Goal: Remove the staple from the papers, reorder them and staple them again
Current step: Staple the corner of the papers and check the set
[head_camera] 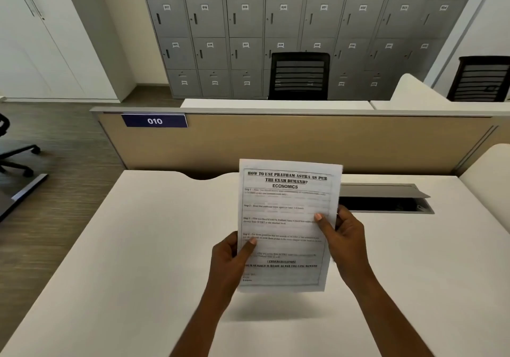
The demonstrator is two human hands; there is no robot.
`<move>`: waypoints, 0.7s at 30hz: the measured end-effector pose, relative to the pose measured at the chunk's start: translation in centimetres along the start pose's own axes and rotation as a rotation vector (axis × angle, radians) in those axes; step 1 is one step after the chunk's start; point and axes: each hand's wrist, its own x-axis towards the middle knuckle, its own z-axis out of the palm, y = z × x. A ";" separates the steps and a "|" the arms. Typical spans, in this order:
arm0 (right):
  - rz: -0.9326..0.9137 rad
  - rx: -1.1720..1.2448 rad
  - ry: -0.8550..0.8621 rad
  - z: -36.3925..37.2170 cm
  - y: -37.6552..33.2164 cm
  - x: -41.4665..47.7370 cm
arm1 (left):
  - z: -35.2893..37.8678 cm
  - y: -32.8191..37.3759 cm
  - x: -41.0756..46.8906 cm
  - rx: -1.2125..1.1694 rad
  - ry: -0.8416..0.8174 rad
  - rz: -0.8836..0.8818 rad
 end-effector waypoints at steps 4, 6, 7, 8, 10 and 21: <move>0.125 -0.052 -0.103 -0.9 2.2 0.8 | 0.6 -2.1 0.7 -0.023 0.062 -0.047; 0.186 -0.098 -0.114 -1.6 4.0 0.5 | 0.8 -2.7 1.5 -0.026 0.081 -0.063; 0.208 -0.129 -0.109 -1.8 5.1 0.3 | 0.9 -3.1 1.9 -0.025 0.089 -0.076; 0.226 -0.160 -0.100 -2.1 6.3 0.0 | 0.9 -3.7 2.3 -0.011 0.093 -0.091; 0.256 -0.228 -0.072 -2.4 8.5 -0.3 | 0.8 -5.3 3.3 0.060 0.083 -0.112; 0.444 -0.562 0.051 -2.4 14.7 -0.1 | 1.6 -13.4 3.6 0.510 0.094 -0.280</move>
